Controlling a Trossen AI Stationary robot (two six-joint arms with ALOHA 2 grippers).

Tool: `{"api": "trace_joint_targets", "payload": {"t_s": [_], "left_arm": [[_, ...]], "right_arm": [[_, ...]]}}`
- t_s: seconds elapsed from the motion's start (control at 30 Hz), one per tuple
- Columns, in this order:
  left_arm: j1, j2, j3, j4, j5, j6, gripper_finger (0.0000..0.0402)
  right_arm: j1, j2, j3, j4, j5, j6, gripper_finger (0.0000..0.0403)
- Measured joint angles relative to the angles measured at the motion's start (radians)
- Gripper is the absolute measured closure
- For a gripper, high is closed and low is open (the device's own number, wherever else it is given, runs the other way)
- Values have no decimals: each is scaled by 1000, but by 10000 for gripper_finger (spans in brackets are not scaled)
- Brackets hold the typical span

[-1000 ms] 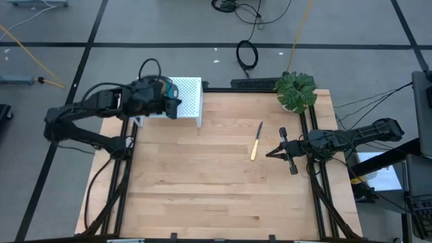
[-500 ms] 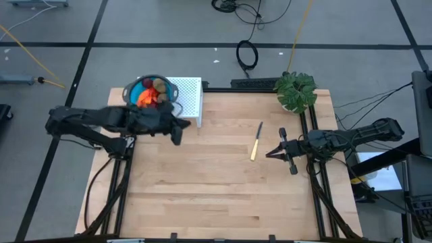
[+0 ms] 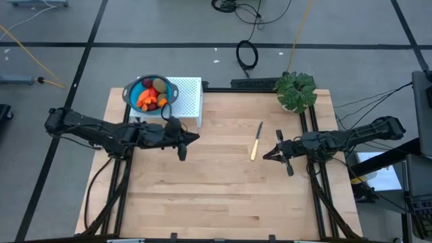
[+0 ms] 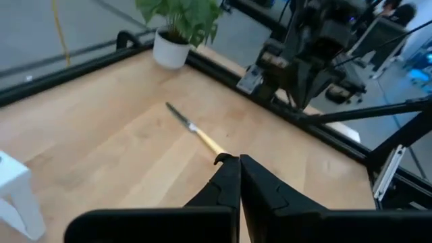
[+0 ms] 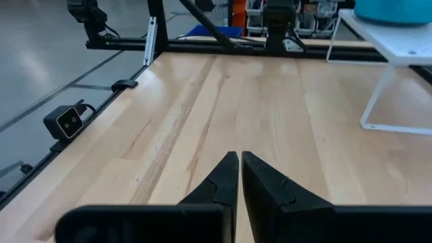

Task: Pick & Place Fruit
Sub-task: Put the yellow knife on the shelf

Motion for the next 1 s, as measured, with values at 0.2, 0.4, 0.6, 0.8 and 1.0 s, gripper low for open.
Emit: {"api": "trace_joint_targets", "payload": {"t_s": [0.2,0.4,0.6,0.8,1.0], "left_arm": [[1,-106,-89,27,0,75,399],[1,-281,-169,31,19,169,400],[1,-437,-241,31,81,263,398],[1,-543,-305,26,101,327,396],[1,-621,-350,-10,154,340,394]], "right_arm": [[0,56,0,39,127,64,387],[0,100,16,62,253,153,387],[-1,150,77,44,373,199,387],[-1,222,182,-54,446,253,387],[0,332,338,-245,490,358,387]]}}
